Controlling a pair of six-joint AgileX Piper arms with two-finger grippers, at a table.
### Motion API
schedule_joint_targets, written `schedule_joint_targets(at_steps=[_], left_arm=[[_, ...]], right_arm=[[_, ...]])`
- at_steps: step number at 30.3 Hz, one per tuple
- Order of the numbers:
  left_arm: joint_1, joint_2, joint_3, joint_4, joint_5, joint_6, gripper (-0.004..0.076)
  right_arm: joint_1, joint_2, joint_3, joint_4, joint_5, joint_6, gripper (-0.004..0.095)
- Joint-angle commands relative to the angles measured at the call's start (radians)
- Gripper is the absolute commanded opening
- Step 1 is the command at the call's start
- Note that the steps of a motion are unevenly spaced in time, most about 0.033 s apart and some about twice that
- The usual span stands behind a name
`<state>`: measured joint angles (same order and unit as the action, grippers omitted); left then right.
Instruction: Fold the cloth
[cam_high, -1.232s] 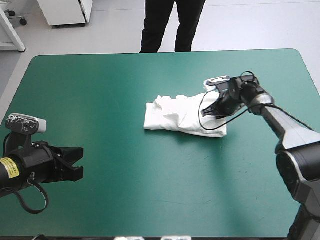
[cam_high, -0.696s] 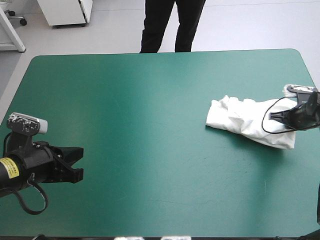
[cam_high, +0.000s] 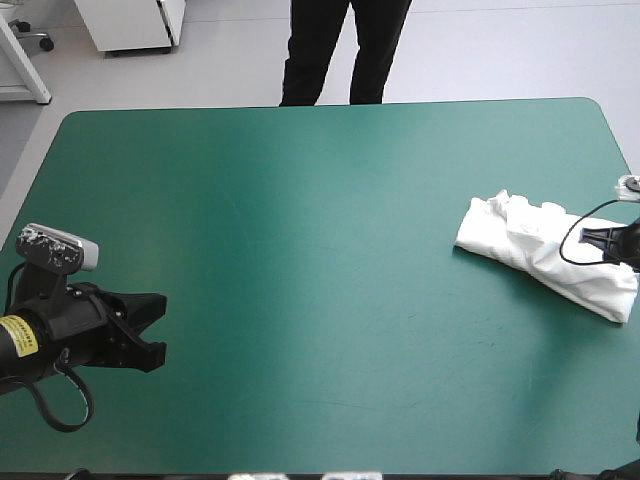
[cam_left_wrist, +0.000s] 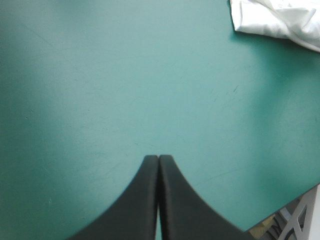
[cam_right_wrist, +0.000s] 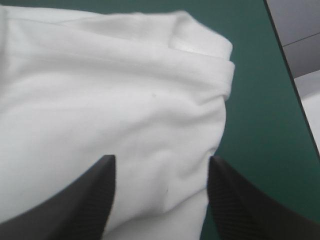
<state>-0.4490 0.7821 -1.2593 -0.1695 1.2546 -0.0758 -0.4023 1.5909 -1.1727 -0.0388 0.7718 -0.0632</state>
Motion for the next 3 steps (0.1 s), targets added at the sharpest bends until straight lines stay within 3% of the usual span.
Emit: schedule_joint_targets(at_steps=[1, 3], left_arm=[[-0.001, 0.004, -0.021, -0.014, 0.034, 0.004, -0.0009], [-0.001, 0.004, -0.021, -0.017, 0.034, 0.004, -0.0009]], right_arm=[[-0.008, -0.060, -0.028, -0.057, -0.023, 0.071, 0.0757], [-0.008, -0.080, -0.028, -0.094, -0.022, 0.112, 0.0739]])
